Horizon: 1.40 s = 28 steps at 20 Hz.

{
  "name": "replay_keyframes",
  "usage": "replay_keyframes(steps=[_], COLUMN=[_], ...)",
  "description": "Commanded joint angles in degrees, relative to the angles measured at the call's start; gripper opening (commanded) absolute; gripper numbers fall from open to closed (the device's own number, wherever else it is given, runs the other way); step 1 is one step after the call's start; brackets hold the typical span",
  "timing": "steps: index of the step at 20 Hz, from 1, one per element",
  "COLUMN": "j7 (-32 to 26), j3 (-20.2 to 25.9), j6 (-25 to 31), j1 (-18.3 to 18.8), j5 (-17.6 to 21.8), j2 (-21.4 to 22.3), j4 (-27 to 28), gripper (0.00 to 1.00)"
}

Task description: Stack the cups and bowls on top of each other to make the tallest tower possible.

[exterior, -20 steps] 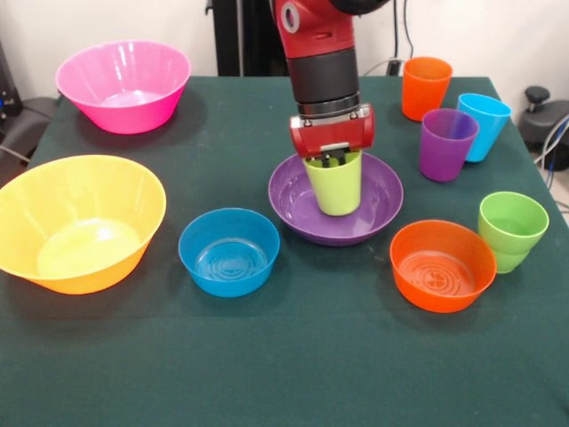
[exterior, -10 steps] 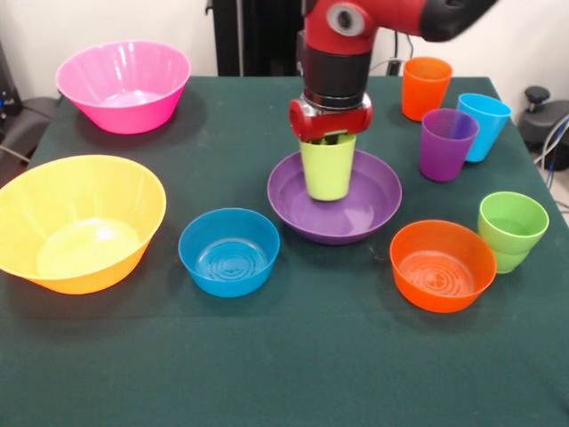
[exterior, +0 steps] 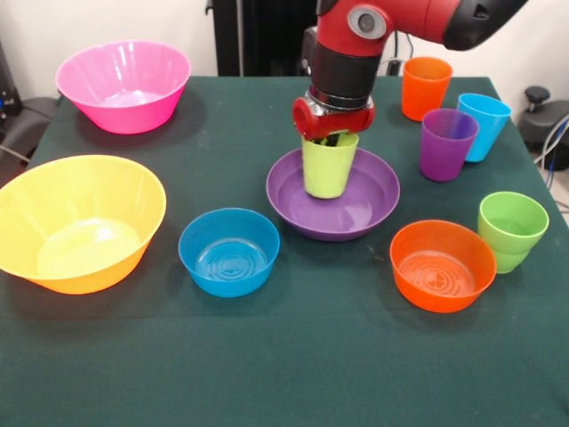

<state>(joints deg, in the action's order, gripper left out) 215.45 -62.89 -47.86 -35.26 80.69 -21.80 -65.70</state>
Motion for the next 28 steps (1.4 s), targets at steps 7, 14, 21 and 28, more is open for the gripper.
replay_keyframes(steps=[7, 14, 21, 28], j7=[-2.8, 6.8, 7.9, 10.2], j3=[14.1, 9.9, 9.8, 10.4], j6=[12.0, 7.3, 5.6, 3.2], j1=[4.5, 2.8, 3.2, 2.8], j5=[-17.1, -7.3, -4.2, 0.2], j2=[6.2, 2.1, 2.1, 1.0], j4=[0.2, 3.6, 3.8, 4.3], gripper=[0.0, 0.0, 0.0, 0.0])
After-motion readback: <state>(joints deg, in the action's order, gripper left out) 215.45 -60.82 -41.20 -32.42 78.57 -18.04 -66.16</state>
